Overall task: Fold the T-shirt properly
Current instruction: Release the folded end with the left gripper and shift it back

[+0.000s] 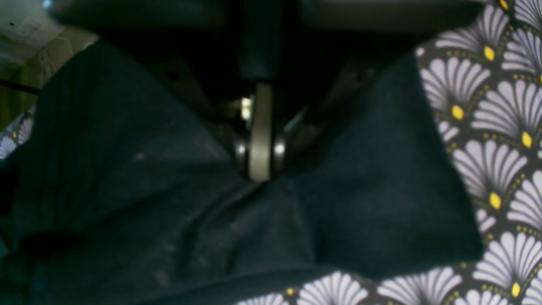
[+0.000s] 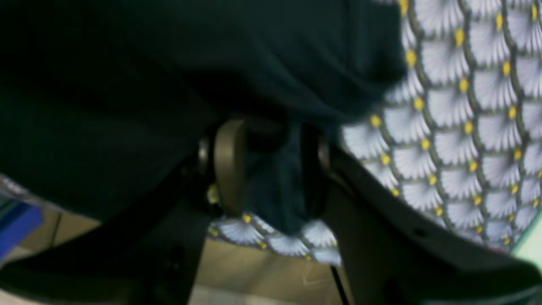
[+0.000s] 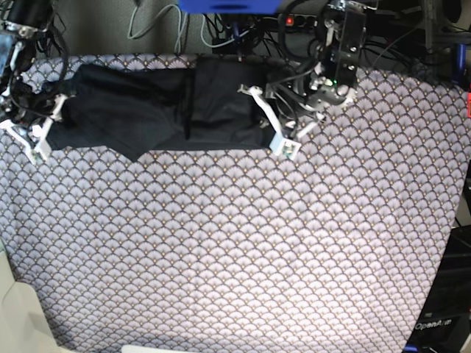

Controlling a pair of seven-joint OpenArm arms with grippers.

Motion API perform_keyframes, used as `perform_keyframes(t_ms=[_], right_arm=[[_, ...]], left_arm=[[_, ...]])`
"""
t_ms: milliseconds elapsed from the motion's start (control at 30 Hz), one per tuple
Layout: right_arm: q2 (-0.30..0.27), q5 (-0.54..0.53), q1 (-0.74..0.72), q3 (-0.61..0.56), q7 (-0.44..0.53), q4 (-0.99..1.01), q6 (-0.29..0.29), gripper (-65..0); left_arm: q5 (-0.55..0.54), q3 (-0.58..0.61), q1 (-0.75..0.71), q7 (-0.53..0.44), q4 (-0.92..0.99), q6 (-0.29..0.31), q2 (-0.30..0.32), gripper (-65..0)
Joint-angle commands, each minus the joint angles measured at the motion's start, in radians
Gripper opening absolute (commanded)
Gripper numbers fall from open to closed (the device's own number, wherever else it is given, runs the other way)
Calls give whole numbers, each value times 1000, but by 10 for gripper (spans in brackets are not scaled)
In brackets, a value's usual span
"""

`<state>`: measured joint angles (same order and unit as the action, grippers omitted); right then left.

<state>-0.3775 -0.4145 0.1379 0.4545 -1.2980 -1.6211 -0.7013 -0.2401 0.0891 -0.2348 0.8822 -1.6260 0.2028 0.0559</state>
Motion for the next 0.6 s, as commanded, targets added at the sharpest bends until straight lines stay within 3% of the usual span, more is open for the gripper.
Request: perform_keyframes(t_ms=[0, 433, 567], right_arm=[[-27, -10, -13, 7, 8, -12, 3, -414], [-56, -11, -14, 8, 44, -8, 3, -411], [-56, -11, -14, 13, 45, -8, 3, -359]], left_arm=[[98, -10, -25, 128, 22, -44, 23, -650], [104, -10, -21, 121, 28, -44, 23, -650], [104, -10, -21, 121, 28, -44, 23, -650]])
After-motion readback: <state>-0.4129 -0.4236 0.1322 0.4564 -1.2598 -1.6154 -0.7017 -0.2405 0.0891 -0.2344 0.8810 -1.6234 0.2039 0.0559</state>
